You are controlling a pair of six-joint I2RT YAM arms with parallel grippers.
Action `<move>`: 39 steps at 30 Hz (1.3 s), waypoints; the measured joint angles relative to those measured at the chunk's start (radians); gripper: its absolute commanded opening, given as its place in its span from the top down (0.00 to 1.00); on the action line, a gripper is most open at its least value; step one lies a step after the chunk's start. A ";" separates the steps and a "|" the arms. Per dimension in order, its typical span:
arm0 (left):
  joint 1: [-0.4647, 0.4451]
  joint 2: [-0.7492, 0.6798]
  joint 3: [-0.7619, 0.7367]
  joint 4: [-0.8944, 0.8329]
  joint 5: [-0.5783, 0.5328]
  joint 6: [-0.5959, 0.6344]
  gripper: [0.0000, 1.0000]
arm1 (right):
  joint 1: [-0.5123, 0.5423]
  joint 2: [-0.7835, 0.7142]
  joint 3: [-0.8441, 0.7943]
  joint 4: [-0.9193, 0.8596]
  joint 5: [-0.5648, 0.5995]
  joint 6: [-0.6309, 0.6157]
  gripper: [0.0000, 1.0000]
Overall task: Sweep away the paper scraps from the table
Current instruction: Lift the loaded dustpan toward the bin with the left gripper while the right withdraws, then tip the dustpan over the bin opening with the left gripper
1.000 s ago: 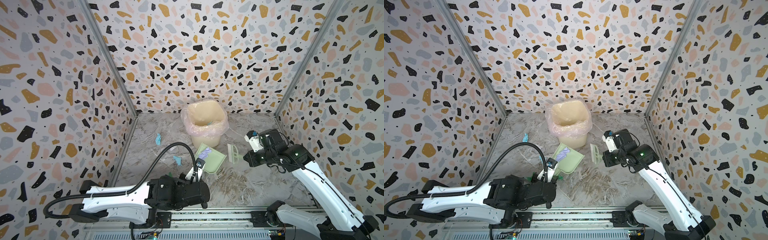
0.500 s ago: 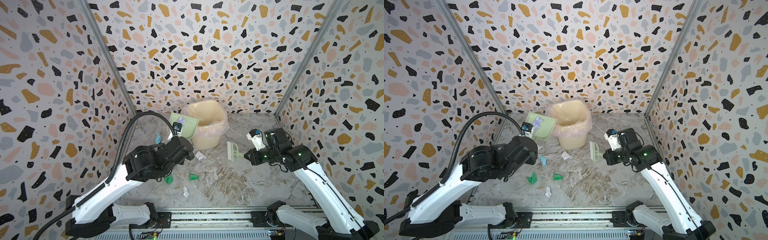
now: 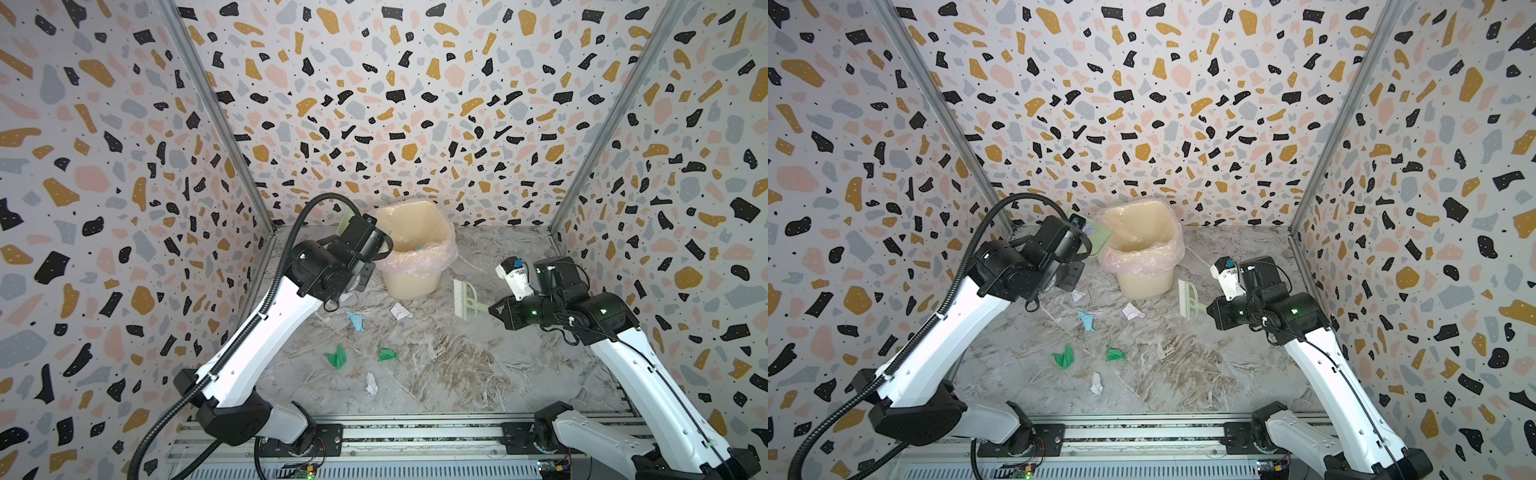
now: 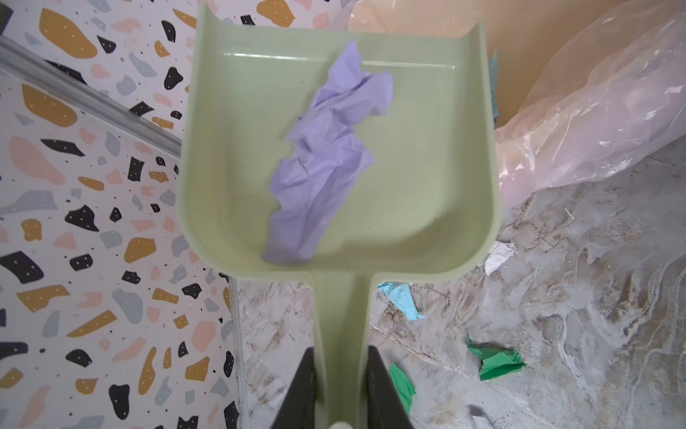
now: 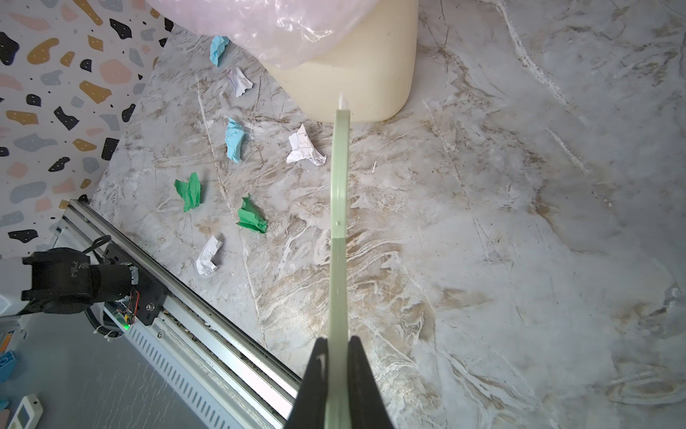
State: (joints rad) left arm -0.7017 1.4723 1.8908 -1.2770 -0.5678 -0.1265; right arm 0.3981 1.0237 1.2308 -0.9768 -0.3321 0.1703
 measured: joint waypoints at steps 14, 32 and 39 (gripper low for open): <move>0.014 0.190 0.201 0.058 -0.106 0.264 1.00 | -0.068 0.000 -0.038 0.011 -0.059 -0.042 1.00; -0.115 0.316 0.143 0.264 -0.456 0.716 1.00 | -0.153 0.004 -0.042 -0.002 -0.108 -0.094 1.00; -0.127 0.318 0.036 0.369 -0.576 0.881 1.00 | -0.164 0.004 -0.047 -0.003 -0.117 -0.098 1.00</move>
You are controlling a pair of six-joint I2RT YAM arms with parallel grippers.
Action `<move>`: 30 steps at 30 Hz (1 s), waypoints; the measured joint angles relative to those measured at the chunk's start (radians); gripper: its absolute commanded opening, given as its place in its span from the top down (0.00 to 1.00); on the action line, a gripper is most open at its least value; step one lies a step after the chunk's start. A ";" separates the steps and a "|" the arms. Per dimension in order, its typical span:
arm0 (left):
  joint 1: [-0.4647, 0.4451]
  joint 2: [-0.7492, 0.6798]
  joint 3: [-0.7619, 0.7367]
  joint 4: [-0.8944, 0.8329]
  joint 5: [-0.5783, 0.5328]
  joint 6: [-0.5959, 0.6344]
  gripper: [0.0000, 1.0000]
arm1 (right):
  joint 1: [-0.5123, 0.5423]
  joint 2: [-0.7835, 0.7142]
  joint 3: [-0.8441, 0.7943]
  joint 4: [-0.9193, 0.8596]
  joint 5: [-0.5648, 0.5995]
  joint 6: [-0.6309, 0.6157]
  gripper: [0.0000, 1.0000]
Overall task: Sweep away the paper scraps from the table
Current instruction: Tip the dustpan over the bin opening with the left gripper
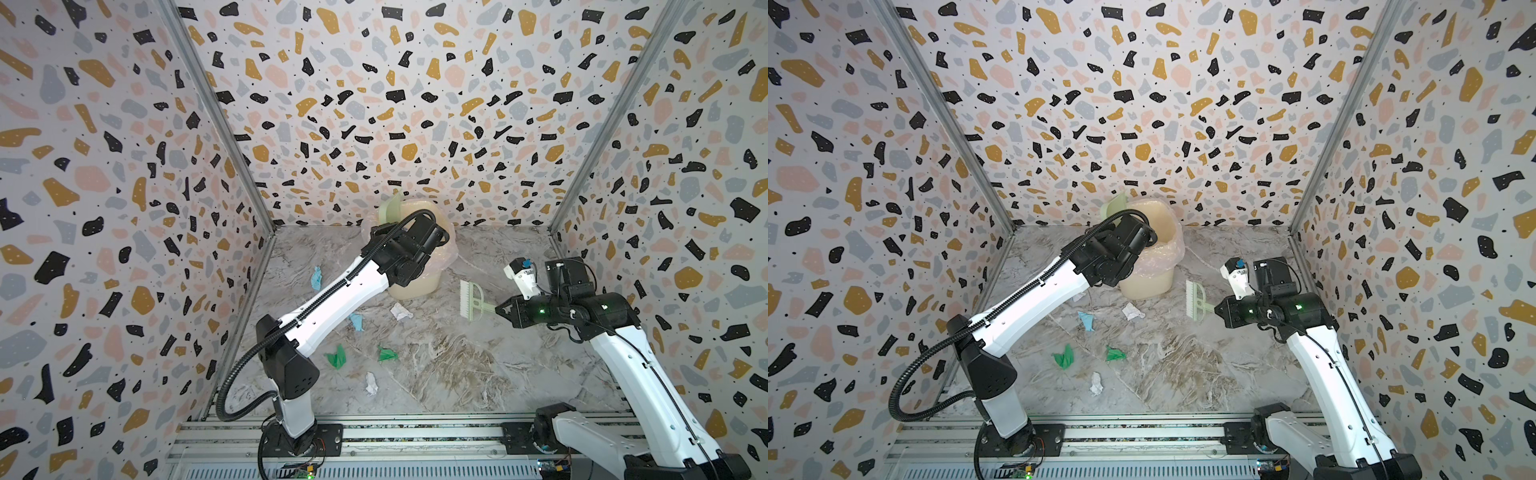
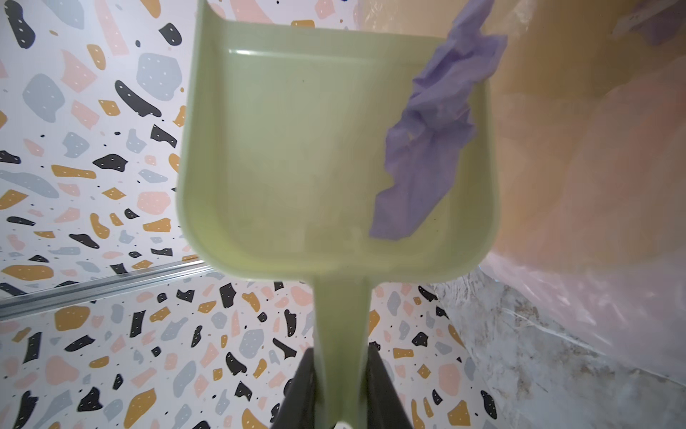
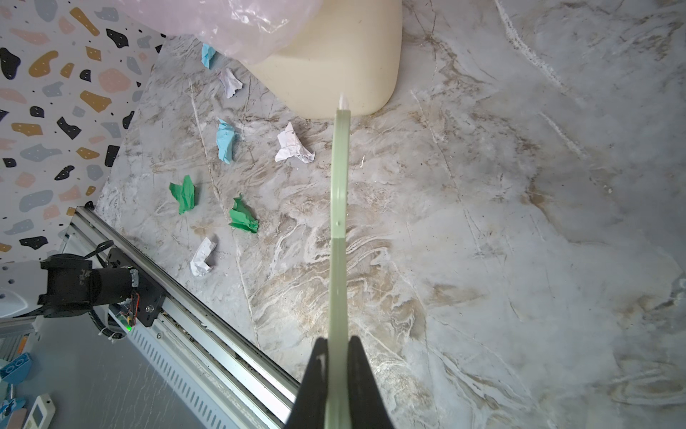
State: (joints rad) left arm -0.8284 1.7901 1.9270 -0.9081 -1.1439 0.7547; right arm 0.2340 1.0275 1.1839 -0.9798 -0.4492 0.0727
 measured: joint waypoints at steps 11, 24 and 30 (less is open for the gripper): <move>-0.020 0.000 -0.009 0.093 -0.054 0.106 1.00 | -0.003 -0.002 -0.018 0.002 -0.012 -0.003 1.00; -0.053 -0.045 0.058 -0.045 0.085 -0.253 1.00 | 0.011 -0.056 -0.171 0.042 -0.118 0.039 1.00; -0.090 -0.257 -0.169 -0.056 0.227 -0.483 1.00 | 0.202 -0.102 -0.285 0.166 -0.172 0.178 1.00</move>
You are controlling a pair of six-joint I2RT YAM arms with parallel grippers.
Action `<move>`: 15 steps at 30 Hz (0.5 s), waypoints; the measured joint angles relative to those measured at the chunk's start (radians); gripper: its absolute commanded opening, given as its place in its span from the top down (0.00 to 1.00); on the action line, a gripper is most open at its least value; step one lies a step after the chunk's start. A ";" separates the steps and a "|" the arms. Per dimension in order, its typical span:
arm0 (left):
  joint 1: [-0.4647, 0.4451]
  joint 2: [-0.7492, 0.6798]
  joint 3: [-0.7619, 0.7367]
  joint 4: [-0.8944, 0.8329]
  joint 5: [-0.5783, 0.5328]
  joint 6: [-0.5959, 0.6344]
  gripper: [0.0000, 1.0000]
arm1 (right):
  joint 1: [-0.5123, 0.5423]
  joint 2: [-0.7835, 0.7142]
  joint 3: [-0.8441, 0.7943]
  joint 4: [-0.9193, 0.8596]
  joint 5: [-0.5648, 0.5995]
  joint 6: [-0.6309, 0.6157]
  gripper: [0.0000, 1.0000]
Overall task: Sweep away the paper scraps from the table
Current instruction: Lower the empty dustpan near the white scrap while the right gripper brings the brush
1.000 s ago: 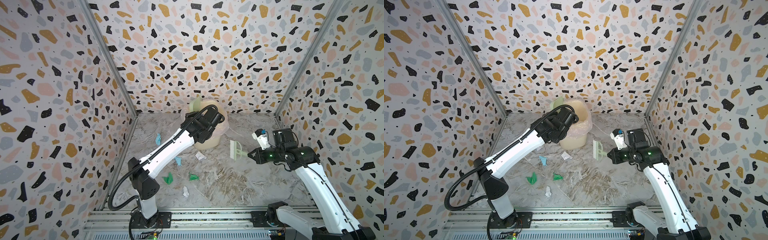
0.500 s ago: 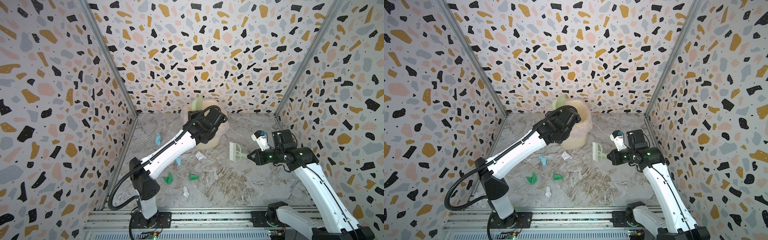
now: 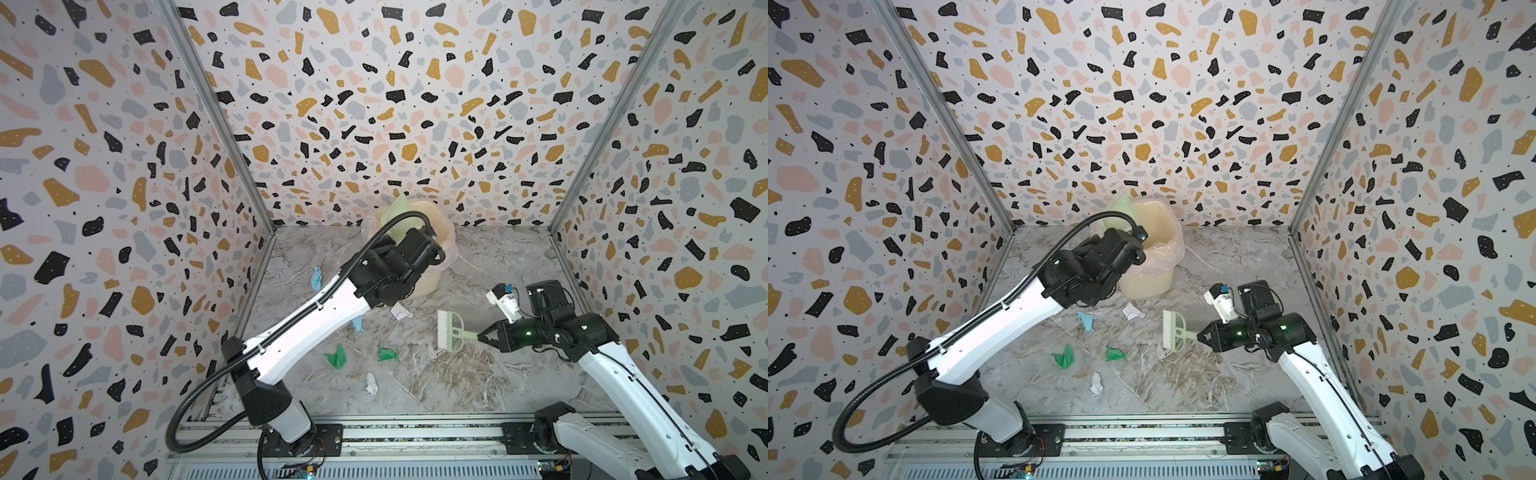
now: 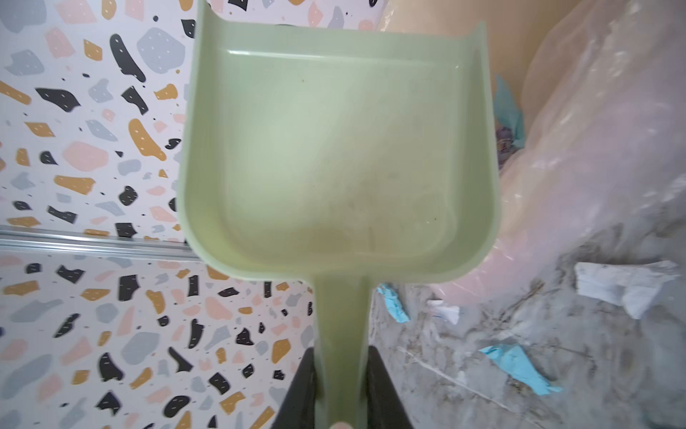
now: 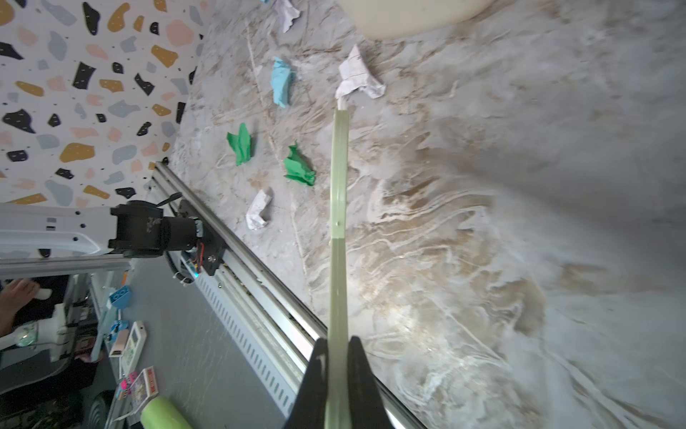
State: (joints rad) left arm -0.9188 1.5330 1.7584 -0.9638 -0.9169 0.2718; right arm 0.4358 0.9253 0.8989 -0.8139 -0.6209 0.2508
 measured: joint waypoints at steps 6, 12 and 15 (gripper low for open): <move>0.000 -0.253 -0.225 0.032 0.111 -0.203 1.00 | 0.349 0.041 -0.071 0.222 0.022 0.205 1.00; -0.001 -0.397 -0.361 0.045 0.180 -0.345 1.00 | 0.559 0.217 -0.059 0.412 0.064 0.341 1.00; -0.001 -0.433 -0.411 0.046 0.209 -0.386 1.00 | 0.625 0.330 -0.011 0.457 0.081 0.372 1.00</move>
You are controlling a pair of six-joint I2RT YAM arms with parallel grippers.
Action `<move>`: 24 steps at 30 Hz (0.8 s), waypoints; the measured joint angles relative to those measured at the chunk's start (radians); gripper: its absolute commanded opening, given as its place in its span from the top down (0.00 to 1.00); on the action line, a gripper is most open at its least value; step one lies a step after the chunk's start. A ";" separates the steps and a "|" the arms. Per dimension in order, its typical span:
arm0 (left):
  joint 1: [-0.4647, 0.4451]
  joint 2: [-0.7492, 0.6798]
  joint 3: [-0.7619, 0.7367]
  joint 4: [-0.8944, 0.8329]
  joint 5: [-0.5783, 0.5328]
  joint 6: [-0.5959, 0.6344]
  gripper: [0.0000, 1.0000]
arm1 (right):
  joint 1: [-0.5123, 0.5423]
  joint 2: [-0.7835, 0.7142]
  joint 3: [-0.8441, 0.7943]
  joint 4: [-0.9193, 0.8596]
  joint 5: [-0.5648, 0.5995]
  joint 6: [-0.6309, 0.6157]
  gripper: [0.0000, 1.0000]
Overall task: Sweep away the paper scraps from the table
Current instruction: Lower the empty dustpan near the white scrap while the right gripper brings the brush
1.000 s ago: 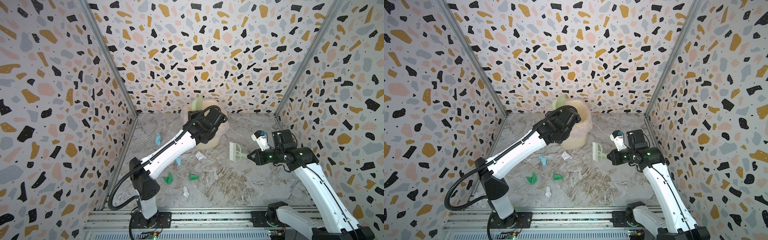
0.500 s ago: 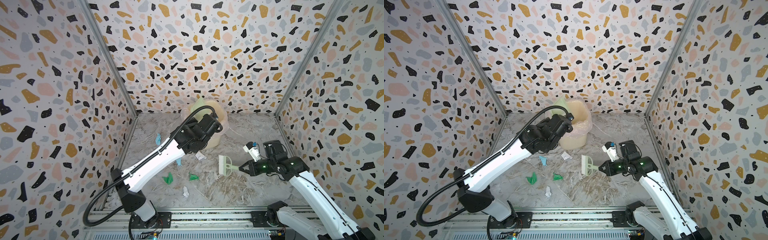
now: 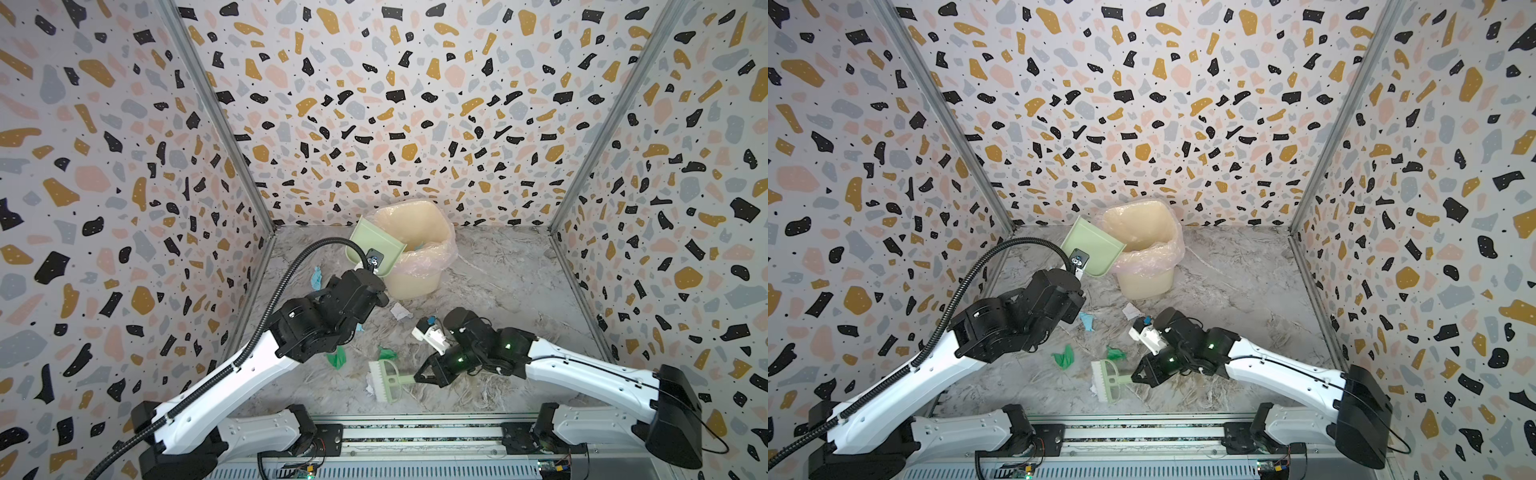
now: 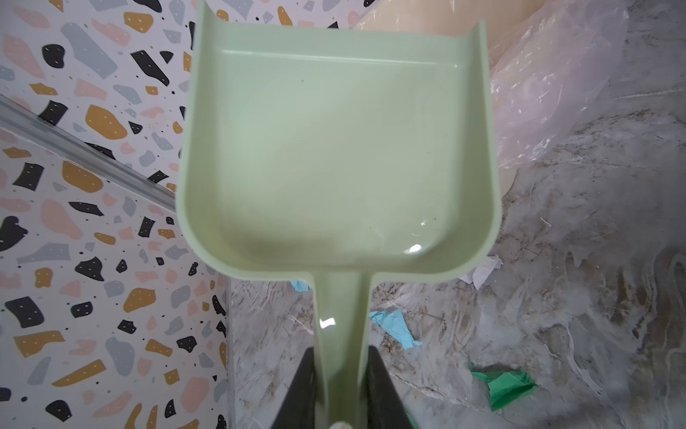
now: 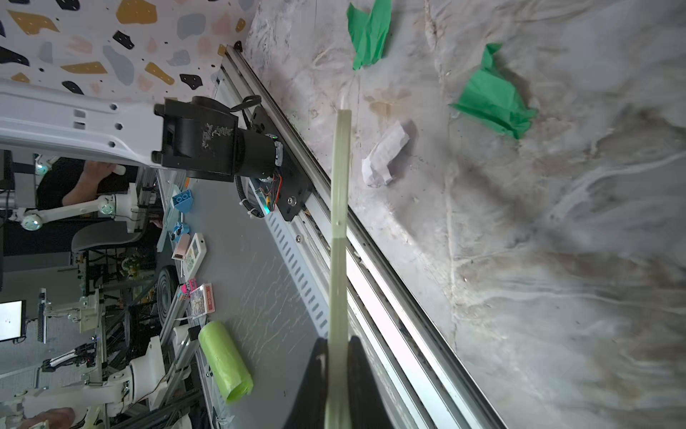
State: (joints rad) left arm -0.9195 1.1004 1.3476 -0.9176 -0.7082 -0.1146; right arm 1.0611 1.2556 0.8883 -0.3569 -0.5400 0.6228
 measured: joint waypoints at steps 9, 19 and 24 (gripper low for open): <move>0.000 -0.050 -0.052 0.001 0.050 -0.042 1.00 | 0.054 0.217 0.129 0.077 -0.001 0.063 1.00; 0.000 -0.058 -0.070 0.004 0.058 -0.059 1.00 | 0.008 0.320 0.201 -0.039 0.050 0.062 1.00; 0.000 -0.061 -0.086 0.006 0.067 -0.064 1.00 | -0.079 0.238 0.171 -0.139 0.088 0.020 1.00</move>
State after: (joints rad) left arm -0.9195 1.0393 1.2613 -0.9119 -0.6415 -0.1791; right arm 0.9821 1.4937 1.0595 -0.4961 -0.4522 0.6430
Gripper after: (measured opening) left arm 0.201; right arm 0.098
